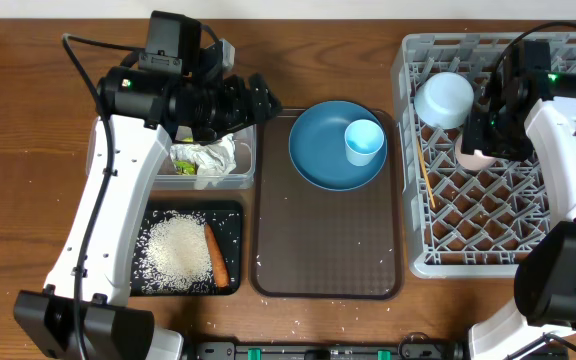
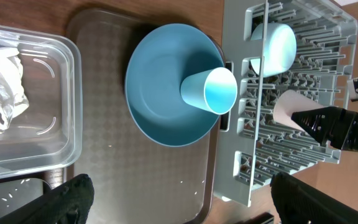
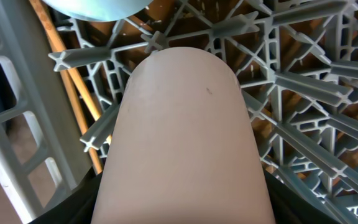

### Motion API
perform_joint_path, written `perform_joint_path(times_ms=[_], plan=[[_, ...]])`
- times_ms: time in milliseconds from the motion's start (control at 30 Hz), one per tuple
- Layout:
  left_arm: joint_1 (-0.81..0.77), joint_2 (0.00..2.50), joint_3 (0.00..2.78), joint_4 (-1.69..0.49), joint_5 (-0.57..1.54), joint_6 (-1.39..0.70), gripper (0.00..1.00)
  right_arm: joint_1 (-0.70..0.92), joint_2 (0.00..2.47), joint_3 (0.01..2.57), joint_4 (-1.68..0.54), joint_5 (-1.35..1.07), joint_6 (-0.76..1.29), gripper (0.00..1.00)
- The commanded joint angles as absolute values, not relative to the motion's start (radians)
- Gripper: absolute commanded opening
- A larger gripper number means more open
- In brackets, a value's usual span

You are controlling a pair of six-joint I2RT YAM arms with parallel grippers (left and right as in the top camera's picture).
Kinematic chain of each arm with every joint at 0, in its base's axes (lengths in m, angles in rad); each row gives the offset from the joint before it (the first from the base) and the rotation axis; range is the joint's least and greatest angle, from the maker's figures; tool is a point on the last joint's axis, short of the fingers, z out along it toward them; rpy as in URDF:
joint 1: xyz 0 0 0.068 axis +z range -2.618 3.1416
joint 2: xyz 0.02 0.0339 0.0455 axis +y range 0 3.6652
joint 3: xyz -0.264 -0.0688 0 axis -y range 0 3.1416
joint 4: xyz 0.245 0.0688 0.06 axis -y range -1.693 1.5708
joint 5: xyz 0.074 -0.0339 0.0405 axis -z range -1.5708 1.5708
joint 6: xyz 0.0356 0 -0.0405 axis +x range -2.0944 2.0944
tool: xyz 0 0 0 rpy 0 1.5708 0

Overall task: Sort waste into correct bins and load items into the dishwasher rack
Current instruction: 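Carry the pink cup right and place it upside down in the rack, then grasp the light-blue cup on the blue plate with the left gripper and lift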

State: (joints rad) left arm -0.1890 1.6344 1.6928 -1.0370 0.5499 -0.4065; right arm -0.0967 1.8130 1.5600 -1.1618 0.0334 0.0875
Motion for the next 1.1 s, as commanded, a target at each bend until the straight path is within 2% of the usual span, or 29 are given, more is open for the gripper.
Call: perform_joint_path(times_ms=[0,267,333,467,667,900,1067], plan=[[-0.188,1.640,1.692,-1.039,0.544,-0.397,0.94,-0.097,1.818,1.555,-1.159,0.009,0.100,0.37],[-0.188,1.640,1.692,-1.039,0.544,-0.397,0.93,-0.097,1.818,1.555,-1.164,0.006,0.100,0.36],[-0.188,1.640,1.692,-1.039,0.544,-0.397,0.93,-0.097,1.818,1.555,-1.167,0.006,0.100,0.39],[-0.188,1.640,1.692,-1.039,0.544,-0.397,0.93,-0.097,1.818,1.552,-1.170,0.007,0.100,0.52],[-0.188,1.640,1.692,-1.038,0.544,-0.397,0.94,-0.097,1.818,1.549,-1.168,0.007,0.100,0.76],[-0.188,1.640,1.692,-1.032,0.544,-0.397,0.93,-0.097,1.818,1.549,-1.168,0.006,0.100,0.80],[-0.188,1.640,1.692,-1.005,0.533,-0.403,0.93,-0.097,1.812,1.560,-1.159,-0.028,0.095,0.75]])
